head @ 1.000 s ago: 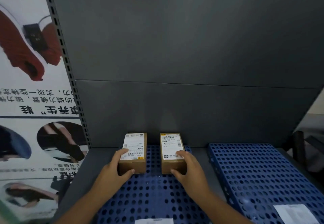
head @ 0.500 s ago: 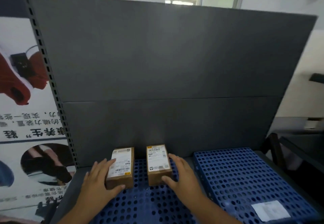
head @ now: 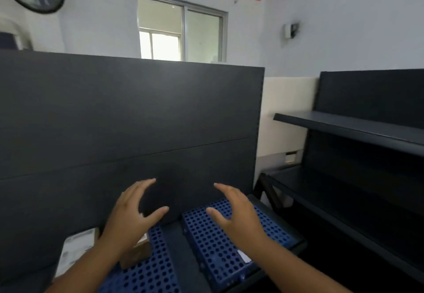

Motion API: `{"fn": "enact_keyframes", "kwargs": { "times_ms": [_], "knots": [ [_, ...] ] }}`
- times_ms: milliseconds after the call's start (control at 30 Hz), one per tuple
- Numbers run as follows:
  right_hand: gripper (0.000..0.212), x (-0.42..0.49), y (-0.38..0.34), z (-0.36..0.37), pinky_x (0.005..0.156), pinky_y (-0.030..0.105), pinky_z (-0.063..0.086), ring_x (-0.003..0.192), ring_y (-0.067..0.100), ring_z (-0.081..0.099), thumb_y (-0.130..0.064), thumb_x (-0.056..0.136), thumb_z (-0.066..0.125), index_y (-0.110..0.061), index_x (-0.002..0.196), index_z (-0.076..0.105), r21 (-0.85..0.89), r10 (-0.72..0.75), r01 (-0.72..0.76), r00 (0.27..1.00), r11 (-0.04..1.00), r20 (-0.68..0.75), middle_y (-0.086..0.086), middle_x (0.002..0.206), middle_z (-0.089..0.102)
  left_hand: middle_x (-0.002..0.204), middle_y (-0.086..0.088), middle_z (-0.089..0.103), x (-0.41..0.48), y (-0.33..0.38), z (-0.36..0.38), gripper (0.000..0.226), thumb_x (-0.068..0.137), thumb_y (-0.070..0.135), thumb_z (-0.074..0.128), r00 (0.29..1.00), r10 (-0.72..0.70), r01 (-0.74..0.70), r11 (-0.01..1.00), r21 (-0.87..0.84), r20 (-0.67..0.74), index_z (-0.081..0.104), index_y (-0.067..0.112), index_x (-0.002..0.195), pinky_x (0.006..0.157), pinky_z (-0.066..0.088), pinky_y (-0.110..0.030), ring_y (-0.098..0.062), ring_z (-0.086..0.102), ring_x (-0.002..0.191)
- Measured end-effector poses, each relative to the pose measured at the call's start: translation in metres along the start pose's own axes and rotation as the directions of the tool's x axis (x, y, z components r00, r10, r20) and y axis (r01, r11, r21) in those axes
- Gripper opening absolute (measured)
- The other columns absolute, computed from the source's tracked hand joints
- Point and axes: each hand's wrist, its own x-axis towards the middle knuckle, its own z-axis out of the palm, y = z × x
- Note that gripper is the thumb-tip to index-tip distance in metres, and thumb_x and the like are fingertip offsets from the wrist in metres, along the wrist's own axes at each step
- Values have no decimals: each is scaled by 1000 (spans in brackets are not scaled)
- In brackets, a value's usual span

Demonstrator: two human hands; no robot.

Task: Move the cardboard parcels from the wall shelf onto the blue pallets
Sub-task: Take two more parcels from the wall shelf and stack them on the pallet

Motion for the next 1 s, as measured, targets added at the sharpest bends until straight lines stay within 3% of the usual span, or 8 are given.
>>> {"fn": "enact_keyframes", "kwargs": {
  "times_ms": [100, 267, 533, 733, 833, 1000],
  "knots": [
    [64, -20, 13, -54, 109, 36, 36, 131, 8, 38, -67, 84, 48, -45, 142, 30, -53, 10, -15, 994, 998, -106, -16, 144, 41, 144, 19, 41, 15, 48, 27, 71, 74, 65, 64, 993, 114, -112, 992, -54, 18, 39, 46, 138, 108, 39, -39, -7, 38, 133],
    [62, -62, 32, -153, 102, 36, 43, 121, 6, 46, -57, 82, 61, -40, 138, 40, -140, 38, -86, 949, 986, -314, -15, 132, 50, 138, 23, 40, 29, 139, 74, 67, 78, 54, 70, 958, 284, -276, 951, -140, 43, 40, 46, 137, 104, 36, -31, -5, 39, 130],
    [67, -151, 66, -301, 109, 35, 37, 131, 4, 38, -56, 82, 63, -43, 141, 33, -307, 61, -252, 853, 918, -518, -17, 141, 43, 135, 19, 48, 28, 292, 145, 67, 76, 53, 71, 866, 499, -461, 828, -320, 44, 42, 46, 136, 94, 41, -29, -5, 47, 124],
    [67, -219, 84, -410, 104, 24, 34, 128, 6, 40, -52, 84, 64, -39, 142, 34, -425, 26, -360, 787, 830, -616, -14, 139, 45, 130, 23, 47, 13, 411, 203, 66, 76, 50, 74, 791, 612, -552, 726, -409, 19, 40, 49, 133, 94, 41, -27, 3, 45, 119],
    [65, -254, 95, -467, 103, 25, 35, 127, 9, 42, -50, 84, 65, -37, 141, 37, -448, 18, -419, 746, 790, -666, -10, 138, 46, 134, 19, 49, 8, 466, 230, 67, 75, 60, 70, 742, 670, -591, 663, -458, 13, 41, 49, 134, 95, 44, -29, -1, 51, 119],
    [64, -301, 119, -555, 102, 26, 34, 125, 15, 45, -47, 83, 67, -30, 139, 41, -454, 24, -522, 675, 722, -738, -3, 136, 48, 139, 18, 46, -2, 551, 269, 71, 75, 53, 73, 699, 715, -588, 589, -555, 18, 37, 52, 136, 99, 44, -32, -2, 51, 121]
  ]
}}
